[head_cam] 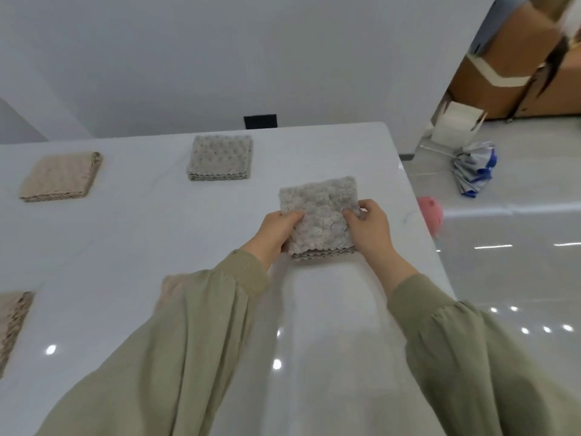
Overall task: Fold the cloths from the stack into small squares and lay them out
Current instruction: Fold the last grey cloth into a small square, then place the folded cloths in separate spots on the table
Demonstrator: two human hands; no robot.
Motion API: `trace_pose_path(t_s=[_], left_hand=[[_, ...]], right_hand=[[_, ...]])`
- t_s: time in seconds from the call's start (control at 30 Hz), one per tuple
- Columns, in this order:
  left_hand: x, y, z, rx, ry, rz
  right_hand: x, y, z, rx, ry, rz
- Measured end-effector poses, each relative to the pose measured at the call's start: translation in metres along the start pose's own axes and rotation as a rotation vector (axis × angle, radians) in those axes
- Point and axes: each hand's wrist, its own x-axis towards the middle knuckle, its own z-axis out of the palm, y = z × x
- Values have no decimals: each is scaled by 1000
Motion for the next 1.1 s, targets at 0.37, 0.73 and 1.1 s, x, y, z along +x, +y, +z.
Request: trace_pose_path(t_s=[0.37,0.73,1.1], left_hand=[[-9,10,87,182,-7,-27],[-3,-31,111,192,300,232],[-11,-36,72,492,135,299]], right_hand=[[28,31,-84,-188,-84,203],[32,64,-86,-291,-44,60],[14,49,-67,-742,27,-168]])
